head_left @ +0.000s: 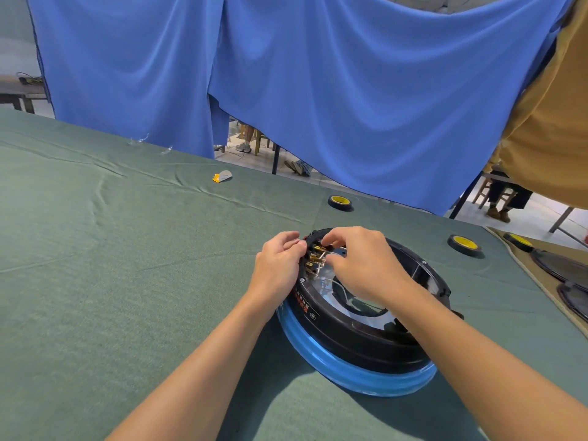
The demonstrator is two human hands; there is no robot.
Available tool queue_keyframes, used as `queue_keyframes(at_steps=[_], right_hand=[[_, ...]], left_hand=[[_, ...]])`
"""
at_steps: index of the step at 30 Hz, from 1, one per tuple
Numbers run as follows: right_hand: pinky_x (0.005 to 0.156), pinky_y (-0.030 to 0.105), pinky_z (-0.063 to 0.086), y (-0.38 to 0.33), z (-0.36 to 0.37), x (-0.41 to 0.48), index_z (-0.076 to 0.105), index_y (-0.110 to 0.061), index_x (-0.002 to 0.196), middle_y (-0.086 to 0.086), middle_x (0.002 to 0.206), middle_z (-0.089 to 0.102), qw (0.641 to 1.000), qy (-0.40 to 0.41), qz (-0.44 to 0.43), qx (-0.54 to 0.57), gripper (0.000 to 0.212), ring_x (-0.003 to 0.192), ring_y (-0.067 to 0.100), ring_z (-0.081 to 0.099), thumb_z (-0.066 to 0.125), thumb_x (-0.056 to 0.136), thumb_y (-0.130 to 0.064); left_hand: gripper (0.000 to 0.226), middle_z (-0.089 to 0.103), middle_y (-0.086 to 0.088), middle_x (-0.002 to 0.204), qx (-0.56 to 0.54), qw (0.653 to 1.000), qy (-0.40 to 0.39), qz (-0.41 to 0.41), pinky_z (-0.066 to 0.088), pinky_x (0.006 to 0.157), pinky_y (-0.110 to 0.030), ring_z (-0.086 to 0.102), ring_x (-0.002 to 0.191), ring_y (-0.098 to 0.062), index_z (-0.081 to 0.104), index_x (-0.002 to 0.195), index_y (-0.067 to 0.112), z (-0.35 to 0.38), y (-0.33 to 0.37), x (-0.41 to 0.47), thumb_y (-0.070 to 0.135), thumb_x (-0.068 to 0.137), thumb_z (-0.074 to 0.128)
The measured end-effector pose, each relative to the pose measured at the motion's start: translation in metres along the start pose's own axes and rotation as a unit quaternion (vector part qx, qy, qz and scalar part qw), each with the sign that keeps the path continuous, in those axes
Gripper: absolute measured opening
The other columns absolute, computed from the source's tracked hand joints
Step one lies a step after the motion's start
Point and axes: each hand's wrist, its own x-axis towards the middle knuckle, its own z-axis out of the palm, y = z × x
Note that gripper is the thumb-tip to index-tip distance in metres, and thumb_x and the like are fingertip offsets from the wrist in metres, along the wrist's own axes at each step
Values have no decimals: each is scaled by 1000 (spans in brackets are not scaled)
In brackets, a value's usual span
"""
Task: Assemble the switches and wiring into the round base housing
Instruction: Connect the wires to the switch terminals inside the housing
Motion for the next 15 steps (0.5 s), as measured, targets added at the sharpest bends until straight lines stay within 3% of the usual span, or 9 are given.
queue_keyframes(at_steps=[5, 10, 15], right_hand=[[84, 35, 49, 7, 4, -8, 72, -25, 107, -5, 109, 60, 990, 40, -128, -34, 18, 101, 15, 52, 64, 91, -30], [80, 38, 50, 7, 5, -3, 75, -22, 99, -6, 97, 55, 991, 44, -128, 9, 15, 95, 15, 53, 67, 89, -31], [82, 42, 50, 14, 2, 1, 70, -23, 99, -8, 100, 51, 990, 7, -138, -24, 16, 96, 13, 48, 61, 93, -35]], left_hand=[[35, 68, -2, 117, -5, 1000, 0, -2, 47, 104, -39, 62, 111, -15, 61, 129, 12, -1, -1, 1, 20, 95, 57], [34, 68, -1, 116, -2, 1000, 2, 4, 46, 103, -36, 61, 111, -14, 61, 128, 12, 0, 0, 0, 18, 95, 56], [35, 67, 0, 114, 1, 1000, 0, 7, 47, 102, -33, 61, 110, -14, 60, 130, 11, -1, 0, 0, 18, 96, 56]])
